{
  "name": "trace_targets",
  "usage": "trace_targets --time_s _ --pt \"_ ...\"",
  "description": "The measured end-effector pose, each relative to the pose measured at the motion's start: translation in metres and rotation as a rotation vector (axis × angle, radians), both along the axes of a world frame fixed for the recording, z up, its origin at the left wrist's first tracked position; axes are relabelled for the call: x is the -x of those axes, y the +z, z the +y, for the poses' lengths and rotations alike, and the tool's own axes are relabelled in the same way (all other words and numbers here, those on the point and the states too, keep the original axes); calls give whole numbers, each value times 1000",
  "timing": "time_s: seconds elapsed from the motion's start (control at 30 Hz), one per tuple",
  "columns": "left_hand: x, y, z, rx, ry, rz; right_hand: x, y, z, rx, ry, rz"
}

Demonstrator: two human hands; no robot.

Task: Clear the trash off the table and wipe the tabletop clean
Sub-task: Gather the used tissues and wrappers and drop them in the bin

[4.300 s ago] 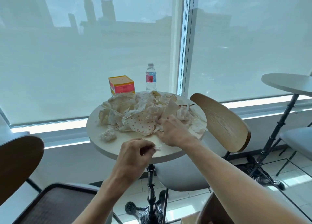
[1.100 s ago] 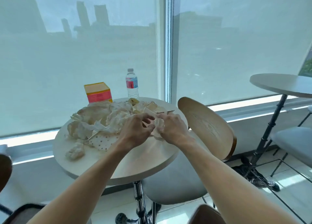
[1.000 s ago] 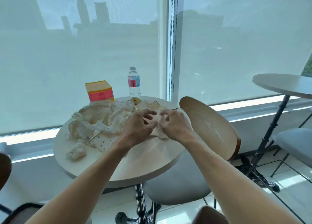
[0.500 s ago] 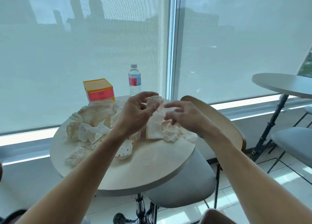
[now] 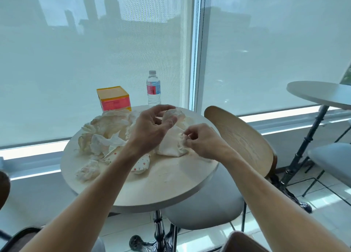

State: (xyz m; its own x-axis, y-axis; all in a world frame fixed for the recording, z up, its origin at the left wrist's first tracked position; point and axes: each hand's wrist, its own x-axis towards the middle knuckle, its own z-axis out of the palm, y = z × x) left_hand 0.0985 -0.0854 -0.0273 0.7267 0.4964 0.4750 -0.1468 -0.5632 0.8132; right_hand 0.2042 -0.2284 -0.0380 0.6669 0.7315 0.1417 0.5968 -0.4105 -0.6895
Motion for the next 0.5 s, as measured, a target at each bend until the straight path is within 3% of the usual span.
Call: trace_targets --time_s 0.2,0.5 --pt "16 9 -12 31 6 -27 5 30 -6 -400 65 305" --pt "34 6 -51 50 5 -34 16 42 -53 -536 54 479"
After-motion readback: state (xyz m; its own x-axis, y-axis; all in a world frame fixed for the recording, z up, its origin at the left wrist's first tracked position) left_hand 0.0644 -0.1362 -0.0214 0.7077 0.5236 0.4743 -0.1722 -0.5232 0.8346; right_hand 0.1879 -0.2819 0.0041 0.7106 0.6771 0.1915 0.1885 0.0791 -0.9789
